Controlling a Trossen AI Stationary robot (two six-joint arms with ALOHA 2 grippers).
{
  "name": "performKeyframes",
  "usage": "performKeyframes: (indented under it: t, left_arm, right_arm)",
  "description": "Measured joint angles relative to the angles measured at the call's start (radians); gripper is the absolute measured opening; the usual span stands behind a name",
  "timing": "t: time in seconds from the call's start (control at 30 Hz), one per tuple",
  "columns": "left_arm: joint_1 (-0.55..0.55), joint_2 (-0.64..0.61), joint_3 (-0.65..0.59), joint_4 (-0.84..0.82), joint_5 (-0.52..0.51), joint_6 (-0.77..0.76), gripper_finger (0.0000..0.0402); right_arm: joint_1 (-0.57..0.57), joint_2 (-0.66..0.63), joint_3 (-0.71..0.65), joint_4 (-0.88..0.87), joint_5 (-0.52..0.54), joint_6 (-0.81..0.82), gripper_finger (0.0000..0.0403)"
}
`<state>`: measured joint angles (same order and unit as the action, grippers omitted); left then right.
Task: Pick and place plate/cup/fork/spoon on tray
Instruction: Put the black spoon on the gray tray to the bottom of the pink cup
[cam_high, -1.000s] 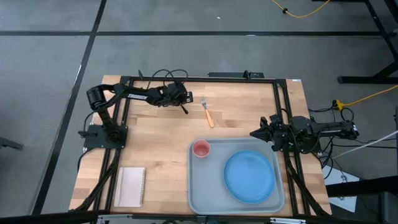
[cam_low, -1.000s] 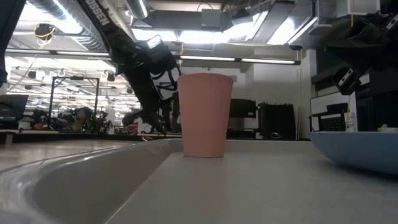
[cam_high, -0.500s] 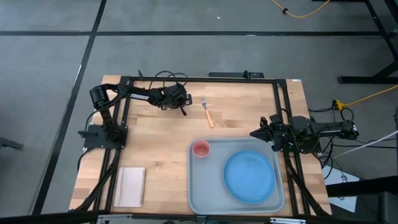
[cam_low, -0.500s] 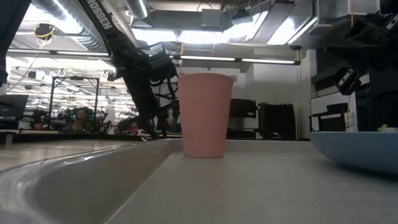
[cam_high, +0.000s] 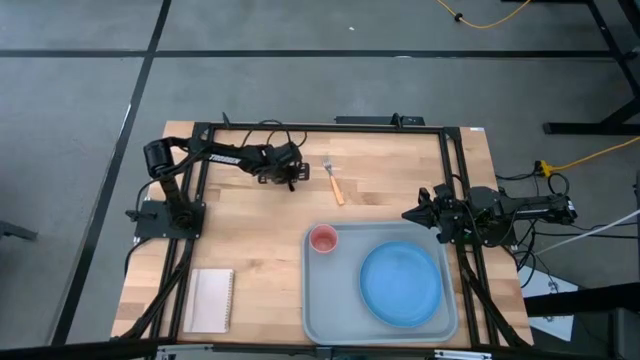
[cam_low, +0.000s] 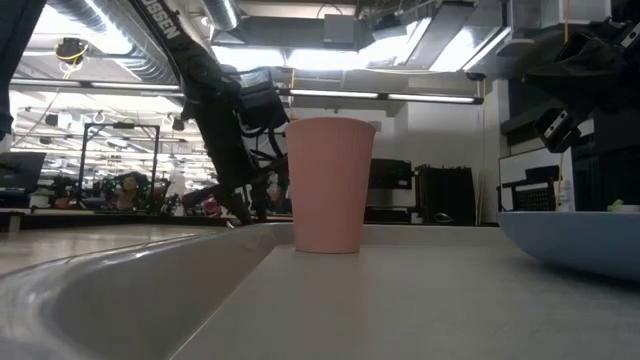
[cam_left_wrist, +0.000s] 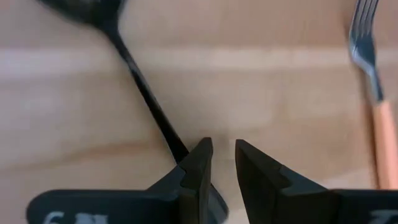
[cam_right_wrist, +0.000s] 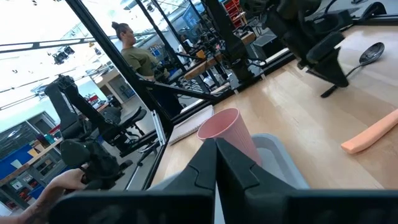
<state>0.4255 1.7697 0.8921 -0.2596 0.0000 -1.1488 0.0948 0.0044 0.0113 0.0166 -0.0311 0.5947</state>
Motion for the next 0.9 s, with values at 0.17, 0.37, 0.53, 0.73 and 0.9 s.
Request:
performKeyframes:
  t: [0.17,0.37,0.53,0.73,0.9]
  left_arm:
    - [-0.021,-0.037,-0.003,-0.112,0.018,0.002,0.0069]
    - [-0.025,-0.103,-0.01,-0.262,-0.026,-0.001,0.0069]
    - [-0.03,-0.116,-0.01,-0.357,-0.079,0.007,0.0069]
    - [-0.03,-0.116,-0.006,-0.306,-0.11,0.148,0.0069]
    - [-0.022,-0.13,0.051,-0.352,-0.157,0.425,0.0069]
  right_arm:
    - [0.0,0.0,0.0,0.0,0.0,-0.001,0.0006]
    - [0.0,0.0,0.0,0.0,0.0,-0.001,0.0006]
    - [0.0,0.001,0.0,0.0,0.001,-0.001,0.0006]
    - [0.0,0.003,0.0,0.0,0.002,-0.029,0.0006]
    - [0.0,0.003,0.0,0.0,0.002,-0.032,0.0006]
